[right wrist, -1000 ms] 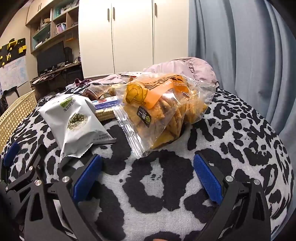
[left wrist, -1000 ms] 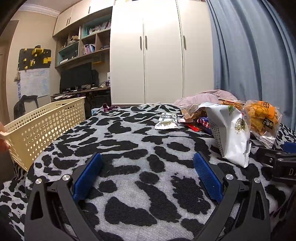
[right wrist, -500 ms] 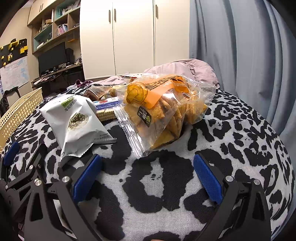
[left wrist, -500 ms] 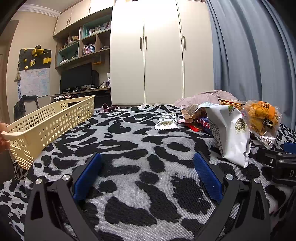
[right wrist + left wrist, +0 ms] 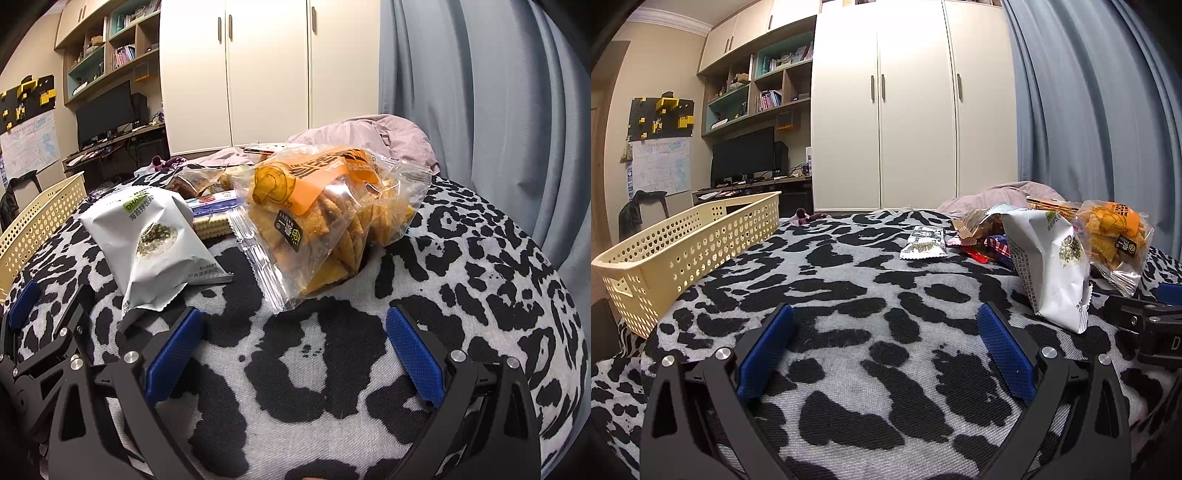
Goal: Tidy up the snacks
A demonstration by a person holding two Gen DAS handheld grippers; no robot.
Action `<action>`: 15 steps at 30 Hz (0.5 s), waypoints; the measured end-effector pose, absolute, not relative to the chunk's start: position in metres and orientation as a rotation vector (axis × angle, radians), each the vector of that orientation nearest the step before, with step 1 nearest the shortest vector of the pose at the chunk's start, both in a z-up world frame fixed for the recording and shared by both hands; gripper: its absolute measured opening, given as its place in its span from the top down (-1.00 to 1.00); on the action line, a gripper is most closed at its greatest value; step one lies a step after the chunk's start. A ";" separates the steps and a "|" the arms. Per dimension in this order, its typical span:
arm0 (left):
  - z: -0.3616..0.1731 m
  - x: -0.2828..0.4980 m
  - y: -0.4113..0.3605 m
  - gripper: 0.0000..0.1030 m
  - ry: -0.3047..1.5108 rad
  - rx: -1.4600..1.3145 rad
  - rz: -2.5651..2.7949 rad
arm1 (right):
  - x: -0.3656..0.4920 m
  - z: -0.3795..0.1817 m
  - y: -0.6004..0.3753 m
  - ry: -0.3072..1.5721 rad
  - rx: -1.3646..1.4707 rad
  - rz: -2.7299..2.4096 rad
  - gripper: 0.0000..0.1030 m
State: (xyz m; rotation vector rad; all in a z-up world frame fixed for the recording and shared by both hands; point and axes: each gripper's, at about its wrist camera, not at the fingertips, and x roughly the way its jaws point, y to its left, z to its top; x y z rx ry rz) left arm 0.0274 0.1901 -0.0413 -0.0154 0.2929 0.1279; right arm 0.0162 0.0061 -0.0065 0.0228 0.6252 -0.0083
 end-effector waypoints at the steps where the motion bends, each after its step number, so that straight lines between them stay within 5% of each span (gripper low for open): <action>1: -0.041 0.028 0.189 -0.95 0.290 -0.016 0.130 | 0.015 -0.008 0.006 0.630 0.024 -0.010 -0.91; 15: -0.046 0.019 0.186 -0.95 0.247 -0.017 0.151 | 0.014 0.000 0.003 0.651 0.024 -0.003 -0.91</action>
